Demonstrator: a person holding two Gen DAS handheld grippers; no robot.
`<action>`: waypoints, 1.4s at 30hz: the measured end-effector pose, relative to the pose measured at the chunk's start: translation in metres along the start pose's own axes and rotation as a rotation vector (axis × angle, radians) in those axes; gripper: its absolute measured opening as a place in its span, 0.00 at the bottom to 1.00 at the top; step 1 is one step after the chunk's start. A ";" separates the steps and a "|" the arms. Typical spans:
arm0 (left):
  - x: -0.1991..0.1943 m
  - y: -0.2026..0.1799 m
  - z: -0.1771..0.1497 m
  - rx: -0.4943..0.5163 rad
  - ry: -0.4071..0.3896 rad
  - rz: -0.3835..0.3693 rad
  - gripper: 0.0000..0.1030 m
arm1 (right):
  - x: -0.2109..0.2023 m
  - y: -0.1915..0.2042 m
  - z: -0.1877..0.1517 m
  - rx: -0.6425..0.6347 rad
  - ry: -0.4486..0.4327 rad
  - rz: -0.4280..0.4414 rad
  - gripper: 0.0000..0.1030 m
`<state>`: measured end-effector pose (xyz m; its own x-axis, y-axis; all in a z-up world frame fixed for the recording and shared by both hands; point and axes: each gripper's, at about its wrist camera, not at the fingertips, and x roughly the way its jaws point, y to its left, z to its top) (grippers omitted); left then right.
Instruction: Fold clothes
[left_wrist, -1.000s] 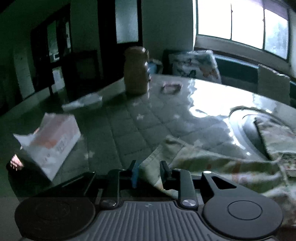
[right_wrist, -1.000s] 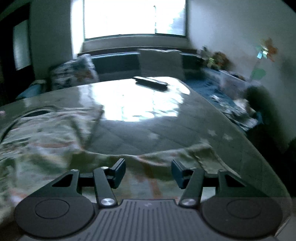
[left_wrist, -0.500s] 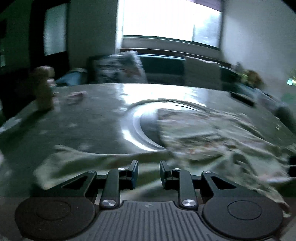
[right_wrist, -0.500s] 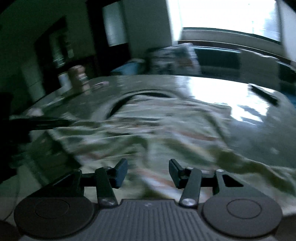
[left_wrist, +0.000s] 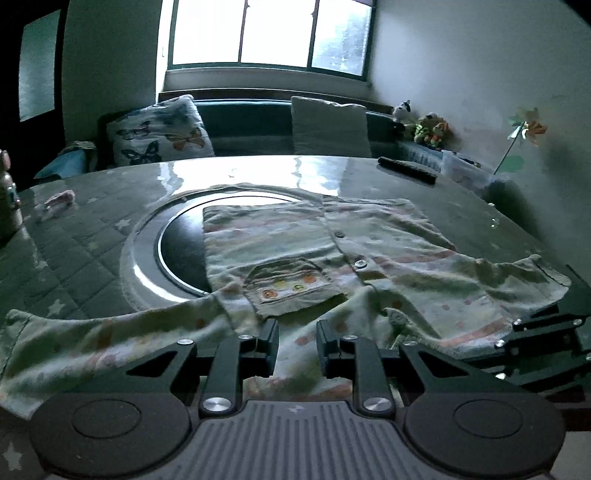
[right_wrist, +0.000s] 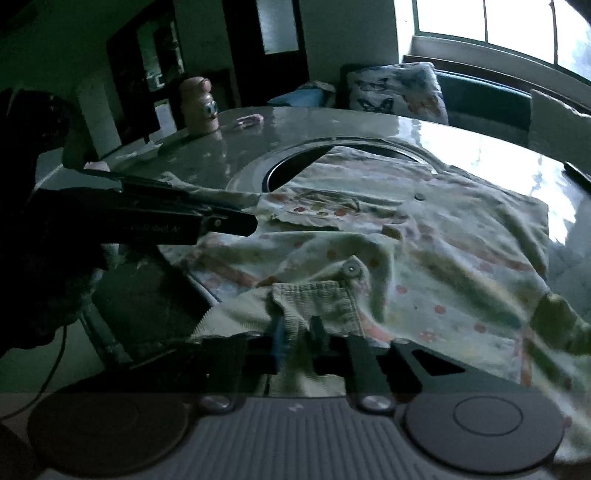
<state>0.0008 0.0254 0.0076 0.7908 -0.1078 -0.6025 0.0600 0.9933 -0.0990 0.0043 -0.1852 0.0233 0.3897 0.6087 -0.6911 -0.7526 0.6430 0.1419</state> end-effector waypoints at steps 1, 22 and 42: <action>0.002 0.000 0.001 0.002 0.001 -0.002 0.23 | -0.004 -0.002 0.001 0.009 -0.008 0.005 0.05; 0.011 -0.038 -0.023 0.115 0.061 -0.186 0.20 | -0.051 -0.025 0.009 0.111 -0.107 0.002 0.04; -0.022 -0.027 -0.033 0.104 0.002 -0.211 0.24 | -0.002 0.015 -0.007 -0.127 0.048 0.023 0.07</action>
<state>-0.0383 -0.0003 -0.0028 0.7530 -0.3135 -0.5786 0.2866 0.9477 -0.1404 -0.0112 -0.1804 0.0224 0.3482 0.5976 -0.7222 -0.8231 0.5636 0.0695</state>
